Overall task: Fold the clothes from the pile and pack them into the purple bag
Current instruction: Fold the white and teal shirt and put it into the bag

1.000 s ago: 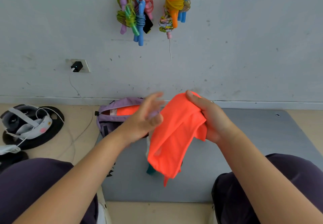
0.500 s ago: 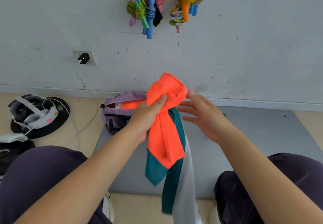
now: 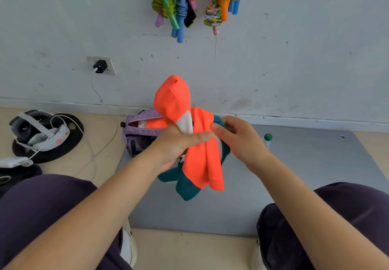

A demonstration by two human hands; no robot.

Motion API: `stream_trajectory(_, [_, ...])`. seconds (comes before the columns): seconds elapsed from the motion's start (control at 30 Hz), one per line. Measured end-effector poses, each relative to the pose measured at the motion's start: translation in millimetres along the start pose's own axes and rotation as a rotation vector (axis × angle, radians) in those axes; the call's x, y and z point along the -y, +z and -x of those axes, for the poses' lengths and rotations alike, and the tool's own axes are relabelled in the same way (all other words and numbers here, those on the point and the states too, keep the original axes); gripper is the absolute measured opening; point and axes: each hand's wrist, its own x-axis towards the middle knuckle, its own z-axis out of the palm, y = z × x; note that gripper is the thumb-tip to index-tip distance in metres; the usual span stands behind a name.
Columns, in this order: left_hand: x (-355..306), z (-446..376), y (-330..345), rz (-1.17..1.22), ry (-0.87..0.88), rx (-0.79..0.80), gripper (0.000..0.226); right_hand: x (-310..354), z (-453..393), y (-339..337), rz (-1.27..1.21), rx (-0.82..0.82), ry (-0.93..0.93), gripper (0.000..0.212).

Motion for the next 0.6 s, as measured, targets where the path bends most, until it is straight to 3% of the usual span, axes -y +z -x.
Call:
stream_trajectory(0.07, [-2.0, -1.4, -1.2, 0.031, 0.011, -0.153, 0.005, 0.7, 0.8, -3.2, -0.065, 0.046, 0.000, 0.033])
stream_trajectory(0.13, [-4.0, -4.6, -5.7, 0.039, -0.006, -0.255, 0.018, 3.6, 1.1, -7.8, -0.221, 0.069, -0.002, 0.025])
stream_trajectory(0.23, [-9.5, -9.9, -20.6, 0.069, -0.008, -0.342, 0.017, 9.2, -0.7, -21.8, -0.533, 0.046, 0.033, 0.023])
stream_trajectory(0.3, [-12.9, -10.9, -27.0, 0.073, -0.041, -0.356, 0.017, 9.4, -1.5, -29.3, -0.613, 0.015, 0.069, 0.025])
stream_trajectory(0.47, [-11.5, -9.9, -20.5, 0.041, -0.039, -0.243, 0.029, 6.6, -1.6, -22.3, -0.288, -0.112, 0.210, 0.025])
stream_trajectory(0.53, [-11.3, -10.5, -18.5, 0.025, -0.034, -0.216, 0.030, 4.8, -2.8, -22.0, 0.013, -0.281, 0.168, 0.030])
stream_trajectory(0.6, [-10.9, -8.8, -15.0, -0.016, -0.056, -0.219, 0.035, 8.6, 0.1, -22.8, 0.147, -0.385, 0.045, 0.030])
